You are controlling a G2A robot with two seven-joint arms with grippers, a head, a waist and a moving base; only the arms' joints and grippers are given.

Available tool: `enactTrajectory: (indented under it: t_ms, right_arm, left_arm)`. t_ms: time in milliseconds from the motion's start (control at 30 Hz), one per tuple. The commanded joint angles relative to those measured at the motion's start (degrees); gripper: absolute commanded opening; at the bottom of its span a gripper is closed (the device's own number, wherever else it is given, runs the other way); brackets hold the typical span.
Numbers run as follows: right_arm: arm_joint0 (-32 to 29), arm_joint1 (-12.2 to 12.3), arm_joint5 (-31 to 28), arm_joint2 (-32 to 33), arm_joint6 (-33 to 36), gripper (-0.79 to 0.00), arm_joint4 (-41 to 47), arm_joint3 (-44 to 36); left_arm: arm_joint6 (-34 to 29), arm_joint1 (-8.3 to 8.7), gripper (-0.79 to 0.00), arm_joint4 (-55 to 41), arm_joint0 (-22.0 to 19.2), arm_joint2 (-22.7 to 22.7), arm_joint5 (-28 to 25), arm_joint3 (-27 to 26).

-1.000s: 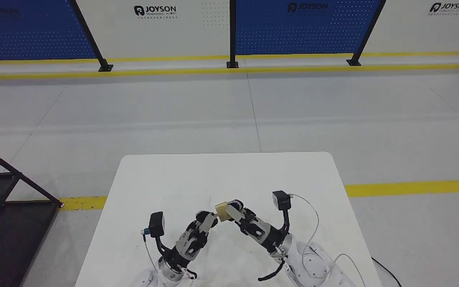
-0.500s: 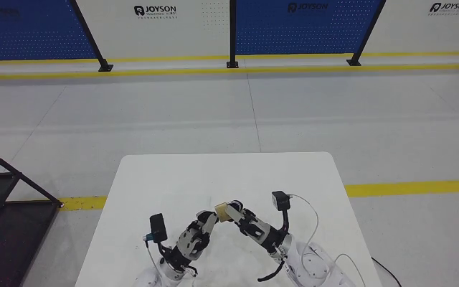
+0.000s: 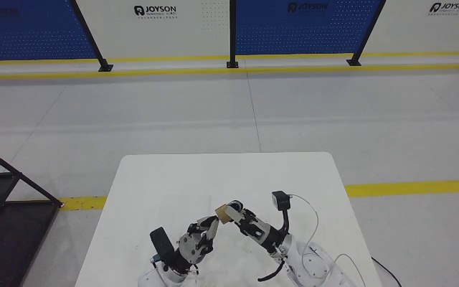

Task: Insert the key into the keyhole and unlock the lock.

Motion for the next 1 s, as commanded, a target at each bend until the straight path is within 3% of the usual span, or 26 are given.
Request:
enactTrajectory:
  t_ms: [0, 467, 533, 767, 900, 967]
  right_arm:
    - [0.03, 0.02, 0.00, 0.00, 0.00, -0.785, 0.02, 0.01]
    - [0.26, 0.11, 0.26, -0.22, 0.32, -0.785, -0.25, 0.02]
    - [0.29, 0.13, 0.29, -0.31, 0.46, -0.671, -0.58, -0.09]
    - [0.29, 0.23, 0.05, -0.55, 0.92, -0.610, -1.37, -0.31]
    - [0.26, 0.29, -0.05, -0.60, 1.07, -0.671, -1.60, -0.41]
    - [0.26, 0.32, -0.11, -0.57, 1.05, -0.767, -1.73, -0.40]
  left_arm:
    - [1.21, 0.02, -0.785, 1.17, -0.35, 0.28, 1.42, 0.56]
    - [3.53, 0.21, -0.785, 0.83, -1.58, 1.34, 5.29, 1.83]
    - [3.20, 0.25, -0.785, 0.25, -1.58, 1.48, 5.21, 1.90]
    - [1.90, 0.40, -0.785, -1.80, -1.90, 1.62, 4.70, 1.71]
    - [1.70, 0.48, -0.785, -2.51, -2.00, 1.73, 4.70, 1.57]
    - [1.45, 0.53, -0.785, -2.93, -2.05, 1.76, 4.51, 1.51]
